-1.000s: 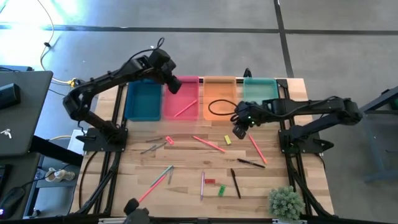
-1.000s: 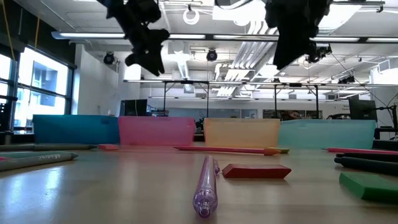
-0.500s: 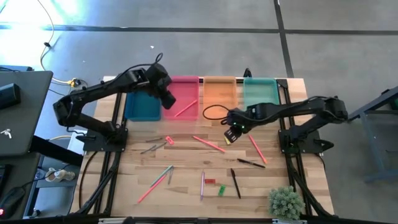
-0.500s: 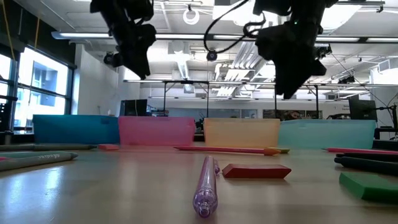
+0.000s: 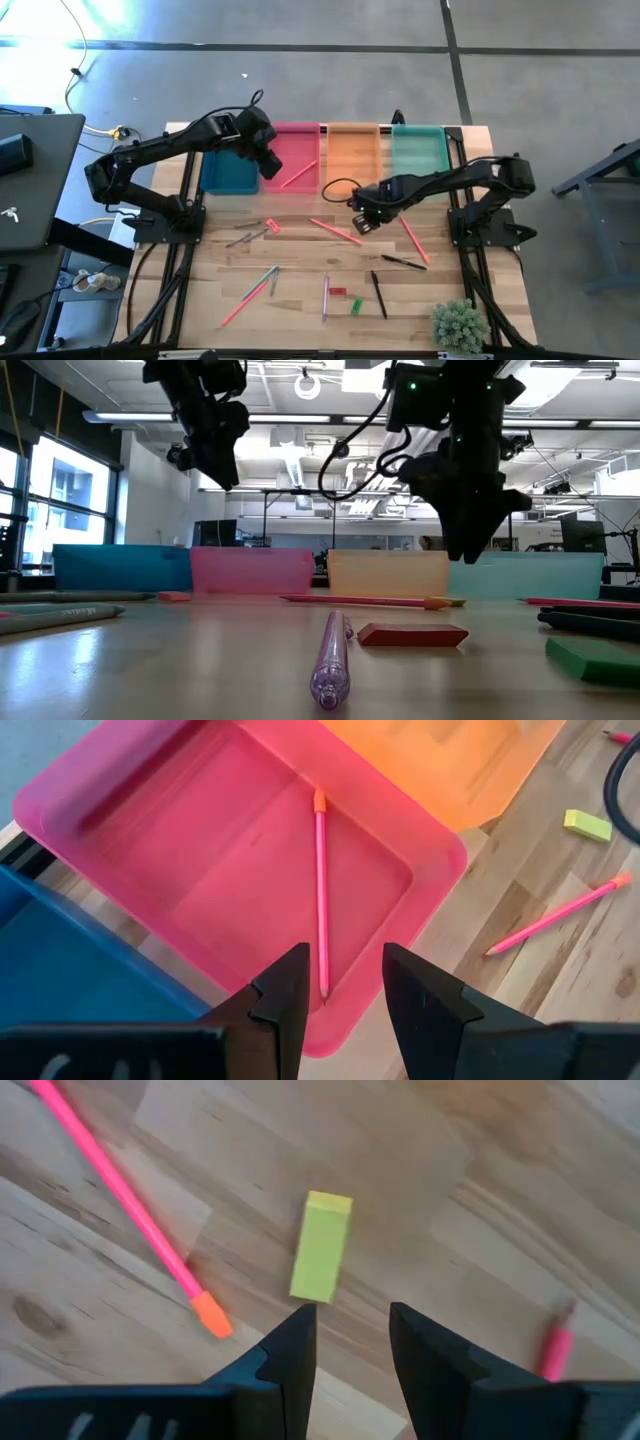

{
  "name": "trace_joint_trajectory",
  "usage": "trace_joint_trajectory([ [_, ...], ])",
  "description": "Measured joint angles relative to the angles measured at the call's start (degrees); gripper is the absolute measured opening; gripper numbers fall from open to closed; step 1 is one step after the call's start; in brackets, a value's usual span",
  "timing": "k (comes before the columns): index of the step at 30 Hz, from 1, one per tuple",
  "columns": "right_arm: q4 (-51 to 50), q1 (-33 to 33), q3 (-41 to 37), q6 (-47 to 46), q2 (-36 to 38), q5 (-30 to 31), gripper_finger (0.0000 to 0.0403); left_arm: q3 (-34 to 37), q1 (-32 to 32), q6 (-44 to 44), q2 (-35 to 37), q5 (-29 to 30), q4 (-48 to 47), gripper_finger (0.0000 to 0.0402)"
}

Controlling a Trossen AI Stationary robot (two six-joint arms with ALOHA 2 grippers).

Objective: Sort crayons/erasers/pens/pencils in bins

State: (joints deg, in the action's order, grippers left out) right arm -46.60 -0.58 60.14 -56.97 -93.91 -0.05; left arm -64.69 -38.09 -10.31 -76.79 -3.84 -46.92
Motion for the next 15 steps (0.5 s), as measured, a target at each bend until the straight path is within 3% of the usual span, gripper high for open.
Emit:
trace_joint_trajectory([
  [6, 3.7, 1.1, 0.0, -2.6, -1.8, -0.1, 0.0161, 0.0, 0.0, 0.0, 0.0, 0.0, 0.0, 0.0115],
  [15, 4.3, 1.5, 0.0, -6.2, -2.3, 6.0, 0.0197, 0.0, 0.0, 0.9, 0.0, 0.0, 0.0, 0.0115],
])
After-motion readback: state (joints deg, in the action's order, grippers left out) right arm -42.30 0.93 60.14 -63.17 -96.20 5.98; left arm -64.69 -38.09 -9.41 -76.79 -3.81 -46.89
